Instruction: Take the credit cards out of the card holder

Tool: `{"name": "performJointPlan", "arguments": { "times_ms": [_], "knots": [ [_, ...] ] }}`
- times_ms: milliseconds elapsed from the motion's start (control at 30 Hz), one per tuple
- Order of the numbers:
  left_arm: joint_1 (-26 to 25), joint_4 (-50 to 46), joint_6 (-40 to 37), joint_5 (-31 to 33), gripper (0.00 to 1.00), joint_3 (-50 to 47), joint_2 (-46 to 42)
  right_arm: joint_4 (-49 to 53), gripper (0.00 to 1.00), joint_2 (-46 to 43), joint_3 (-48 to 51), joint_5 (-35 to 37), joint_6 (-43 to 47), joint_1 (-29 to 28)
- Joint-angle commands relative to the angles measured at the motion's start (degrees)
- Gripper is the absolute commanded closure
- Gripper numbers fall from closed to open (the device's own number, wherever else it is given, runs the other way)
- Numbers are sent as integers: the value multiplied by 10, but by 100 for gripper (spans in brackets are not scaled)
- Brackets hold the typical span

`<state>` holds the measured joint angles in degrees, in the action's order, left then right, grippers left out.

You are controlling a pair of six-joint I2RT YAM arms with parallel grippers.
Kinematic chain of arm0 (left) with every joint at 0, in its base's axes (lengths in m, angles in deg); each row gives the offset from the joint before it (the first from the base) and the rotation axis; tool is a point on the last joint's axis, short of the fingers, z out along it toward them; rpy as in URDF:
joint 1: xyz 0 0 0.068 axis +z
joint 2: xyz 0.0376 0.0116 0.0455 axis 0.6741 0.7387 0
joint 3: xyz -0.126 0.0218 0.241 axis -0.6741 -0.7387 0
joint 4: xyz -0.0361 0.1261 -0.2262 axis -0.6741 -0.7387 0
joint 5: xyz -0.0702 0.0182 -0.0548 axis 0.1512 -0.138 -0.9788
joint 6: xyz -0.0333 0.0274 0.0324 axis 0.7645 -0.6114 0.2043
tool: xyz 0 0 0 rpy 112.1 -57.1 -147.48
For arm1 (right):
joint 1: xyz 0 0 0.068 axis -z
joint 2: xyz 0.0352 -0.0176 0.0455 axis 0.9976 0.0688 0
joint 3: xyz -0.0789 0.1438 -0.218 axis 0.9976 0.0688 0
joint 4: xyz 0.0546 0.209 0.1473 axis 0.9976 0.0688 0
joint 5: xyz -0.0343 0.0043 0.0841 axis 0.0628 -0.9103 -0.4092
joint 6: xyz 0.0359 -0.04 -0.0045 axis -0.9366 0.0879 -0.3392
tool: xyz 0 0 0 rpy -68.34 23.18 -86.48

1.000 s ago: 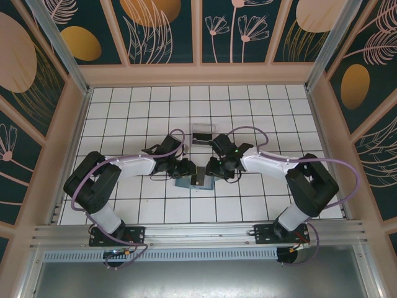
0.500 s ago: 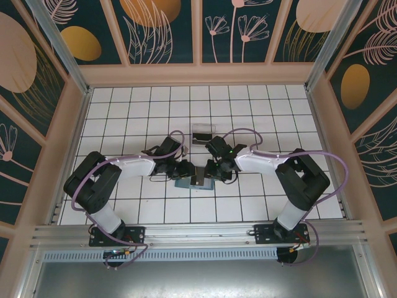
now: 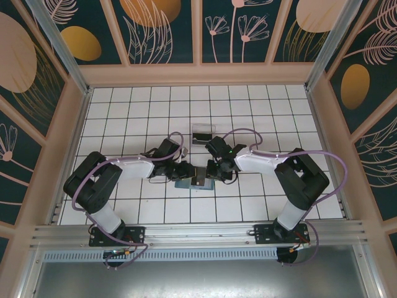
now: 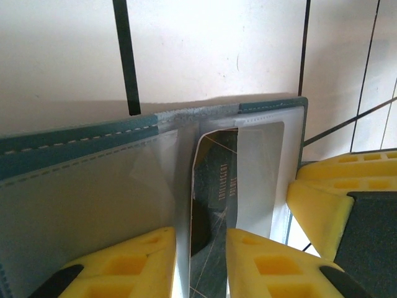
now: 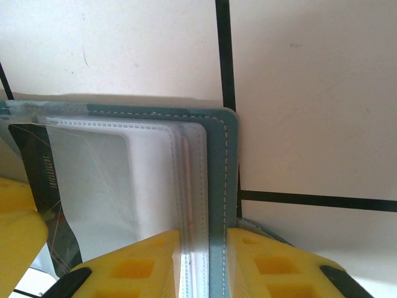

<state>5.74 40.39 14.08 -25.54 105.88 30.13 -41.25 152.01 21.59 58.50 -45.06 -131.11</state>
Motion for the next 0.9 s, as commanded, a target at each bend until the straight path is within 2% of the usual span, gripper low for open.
{"name": "performJointPlan", "arguments": {
  "times_ms": [0, 600, 867],
  "knots": [
    [3, 31, 9, -28, 71, -11, 2, 13, 76, 27, 3, 15, -5, -5],
    [3, 59, 12, -40, 75, -22, 37, 13, 77, 26, 6, 16, -6, -5],
    [4, 67, 12, -43, 80, -25, 39, 13, 77, 26, 7, 16, -7, -5]
  ]
}}
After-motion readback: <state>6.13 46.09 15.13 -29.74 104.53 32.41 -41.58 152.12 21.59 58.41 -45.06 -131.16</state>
